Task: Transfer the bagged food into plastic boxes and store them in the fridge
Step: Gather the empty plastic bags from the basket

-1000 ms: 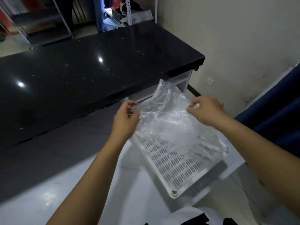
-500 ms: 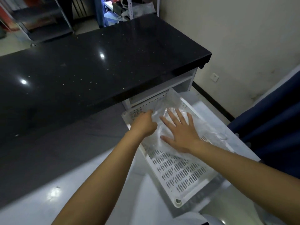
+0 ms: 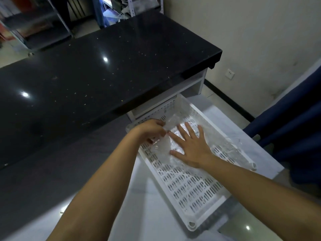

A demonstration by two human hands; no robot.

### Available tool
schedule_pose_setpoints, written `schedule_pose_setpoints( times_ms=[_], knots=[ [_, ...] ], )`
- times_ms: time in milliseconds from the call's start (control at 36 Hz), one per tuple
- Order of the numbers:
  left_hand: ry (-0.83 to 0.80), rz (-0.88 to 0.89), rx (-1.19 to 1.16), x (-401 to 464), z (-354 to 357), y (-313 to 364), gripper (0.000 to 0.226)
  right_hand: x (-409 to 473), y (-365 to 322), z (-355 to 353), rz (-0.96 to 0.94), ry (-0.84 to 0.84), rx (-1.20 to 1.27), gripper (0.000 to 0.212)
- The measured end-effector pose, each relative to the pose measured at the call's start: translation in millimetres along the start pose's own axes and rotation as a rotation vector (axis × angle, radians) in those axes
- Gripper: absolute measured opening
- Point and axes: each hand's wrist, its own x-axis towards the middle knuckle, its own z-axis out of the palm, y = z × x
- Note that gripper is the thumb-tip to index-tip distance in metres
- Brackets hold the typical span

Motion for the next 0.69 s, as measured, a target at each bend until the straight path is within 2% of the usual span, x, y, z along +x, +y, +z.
schedule_pose_setpoints(
  times_ms=[56, 167, 222, 278, 306, 389, 444, 472, 528, 583, 639, 694],
  knots=[
    [-0.019, -0.004, -0.092, -8, 0, -2, 0.049, -6, -3, -10, -0.039, 0.079, 0.087, 0.074],
    [0.09, 0.056, -0.214, -36, 3, -12, 0.042, -29, -9, -36, 0.03, 0.536, 0.491, 0.056],
    [0.117, 0.092, -0.34, -54, 7, -25, 0.04, -35, -9, -57, 0.062, 0.607, 0.539, 0.063],
    [0.162, 0.135, -0.456, -77, 13, -40, 0.037, -38, -9, -83, 0.068, 0.538, 0.488, 0.078],
    [0.197, 0.164, -0.502, -89, 17, -48, 0.035, -39, -9, -97, 0.068, 0.451, 0.465, 0.086],
    [0.243, 0.227, -0.64, -122, 33, -75, 0.025, -38, -8, -130, 0.055, 0.063, 0.513, 0.106],
    [0.265, 0.225, -0.707, -142, 47, -95, 0.016, -38, -12, -141, 0.074, -0.147, 0.548, 0.107],
    [0.289, 0.217, -0.743, -150, 55, -105, 0.016, -39, -15, -144, 0.084, -0.196, 0.549, 0.102],
    [0.358, 0.198, -0.834, -161, 71, -123, 0.016, -45, -26, -142, 0.079, -0.19, 0.534, 0.07],
    [0.445, 0.159, -0.904, -172, 87, -137, 0.021, -57, -41, -130, -0.006, -0.079, 0.421, 0.031],
    [0.48, 0.12, -0.986, -180, 101, -149, 0.03, -78, -56, -112, -0.145, 0.029, 0.281, 0.021],
    [0.461, 0.098, -1.063, -186, 113, -161, 0.035, -104, -70, -91, -0.286, 0.096, 0.198, 0.028]
  ],
)
